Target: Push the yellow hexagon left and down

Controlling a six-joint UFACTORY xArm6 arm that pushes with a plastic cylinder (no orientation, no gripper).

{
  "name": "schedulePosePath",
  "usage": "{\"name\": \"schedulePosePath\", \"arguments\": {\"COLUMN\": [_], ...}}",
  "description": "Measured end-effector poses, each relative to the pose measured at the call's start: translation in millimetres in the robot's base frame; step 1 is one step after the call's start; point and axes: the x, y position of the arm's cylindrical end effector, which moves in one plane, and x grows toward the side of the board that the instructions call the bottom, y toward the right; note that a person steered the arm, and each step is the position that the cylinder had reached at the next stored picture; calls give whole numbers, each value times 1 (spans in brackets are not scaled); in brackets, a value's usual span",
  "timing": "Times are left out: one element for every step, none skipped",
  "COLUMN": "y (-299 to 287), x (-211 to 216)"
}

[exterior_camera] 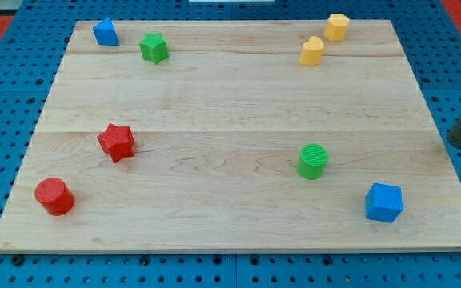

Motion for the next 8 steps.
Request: {"name": "schedulePosePath", "arguments": {"y": [0, 0, 0, 0, 0, 1, 10, -8], "x": [0, 0, 0, -8, -9, -8, -8, -10]}}
